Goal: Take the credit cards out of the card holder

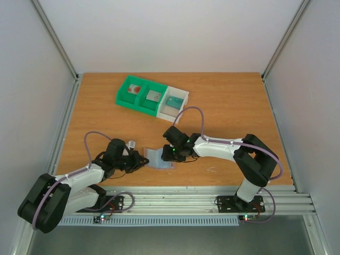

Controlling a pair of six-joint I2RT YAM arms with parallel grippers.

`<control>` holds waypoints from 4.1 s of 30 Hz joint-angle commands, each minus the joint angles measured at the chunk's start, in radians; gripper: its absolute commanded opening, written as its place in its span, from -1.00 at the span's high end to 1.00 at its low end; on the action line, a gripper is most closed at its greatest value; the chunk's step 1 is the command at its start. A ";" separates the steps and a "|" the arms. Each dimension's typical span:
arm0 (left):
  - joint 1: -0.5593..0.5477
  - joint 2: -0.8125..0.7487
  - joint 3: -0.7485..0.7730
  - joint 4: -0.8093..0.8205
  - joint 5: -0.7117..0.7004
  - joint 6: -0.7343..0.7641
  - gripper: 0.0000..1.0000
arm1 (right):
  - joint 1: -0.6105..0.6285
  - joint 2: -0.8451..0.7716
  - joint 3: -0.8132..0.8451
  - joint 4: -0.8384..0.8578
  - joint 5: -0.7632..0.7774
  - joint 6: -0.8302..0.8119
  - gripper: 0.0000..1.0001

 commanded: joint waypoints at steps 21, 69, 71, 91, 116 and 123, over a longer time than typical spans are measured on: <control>-0.006 -0.034 -0.023 0.036 -0.011 0.006 0.99 | 0.013 -0.054 0.021 0.080 -0.071 0.026 0.26; -0.006 0.062 0.097 -0.029 -0.020 0.139 0.51 | -0.006 -0.005 0.011 0.027 0.027 -0.044 0.45; -0.006 0.070 0.094 -0.030 -0.022 0.143 0.52 | -0.006 0.001 0.006 0.022 0.047 -0.046 0.50; -0.012 0.206 0.098 0.156 0.010 0.105 0.56 | -0.006 0.028 -0.041 -0.021 0.099 -0.048 0.75; -0.090 0.434 0.077 0.455 -0.026 -0.019 0.70 | -0.006 0.008 -0.081 0.016 0.082 -0.028 0.86; -0.090 0.421 0.071 0.474 -0.015 -0.038 0.99 | -0.006 0.011 -0.084 0.018 0.084 -0.024 0.86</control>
